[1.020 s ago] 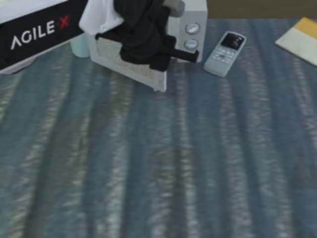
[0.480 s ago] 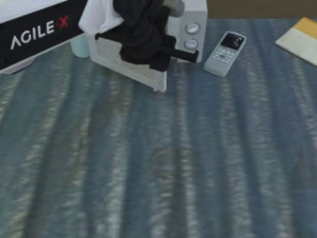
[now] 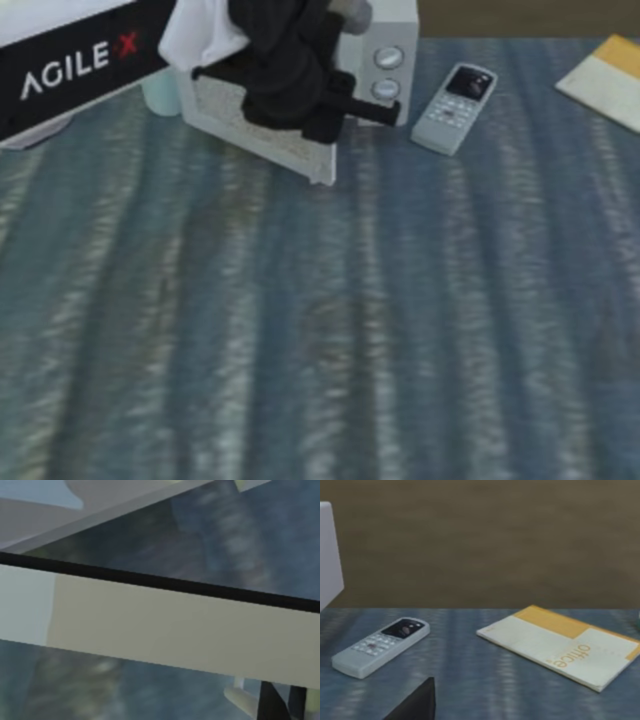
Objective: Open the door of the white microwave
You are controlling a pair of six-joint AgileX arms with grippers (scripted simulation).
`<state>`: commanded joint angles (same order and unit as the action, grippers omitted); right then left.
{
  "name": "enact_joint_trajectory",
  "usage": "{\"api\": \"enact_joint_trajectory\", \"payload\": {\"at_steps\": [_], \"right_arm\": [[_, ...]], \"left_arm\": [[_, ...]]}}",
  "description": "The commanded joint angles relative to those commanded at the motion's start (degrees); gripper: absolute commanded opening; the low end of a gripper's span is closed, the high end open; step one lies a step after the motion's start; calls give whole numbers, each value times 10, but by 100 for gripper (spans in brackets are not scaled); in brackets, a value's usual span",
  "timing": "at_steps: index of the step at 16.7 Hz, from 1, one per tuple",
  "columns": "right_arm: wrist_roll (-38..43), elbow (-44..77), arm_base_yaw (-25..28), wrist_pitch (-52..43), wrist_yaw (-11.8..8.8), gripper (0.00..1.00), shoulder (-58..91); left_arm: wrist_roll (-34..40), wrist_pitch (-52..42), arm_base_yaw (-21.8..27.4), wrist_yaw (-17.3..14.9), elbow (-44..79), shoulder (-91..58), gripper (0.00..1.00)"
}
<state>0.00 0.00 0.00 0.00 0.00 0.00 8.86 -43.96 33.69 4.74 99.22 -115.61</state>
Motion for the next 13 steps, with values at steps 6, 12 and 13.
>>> {"api": "enact_joint_trajectory", "payload": {"at_steps": [6, 12, 13], "right_arm": [[0, 0, 0, 0, 0, 100, 0], [0, 0, 0, 0, 0, 100, 0], [0, 0, 0, 0, 0, 100, 0]], "left_arm": [[-59, 19, -18, -30, -51, 40, 0], [-77, 24, -23, -40, -67, 50, 0], [-77, 24, -23, -40, -67, 50, 0]]}}
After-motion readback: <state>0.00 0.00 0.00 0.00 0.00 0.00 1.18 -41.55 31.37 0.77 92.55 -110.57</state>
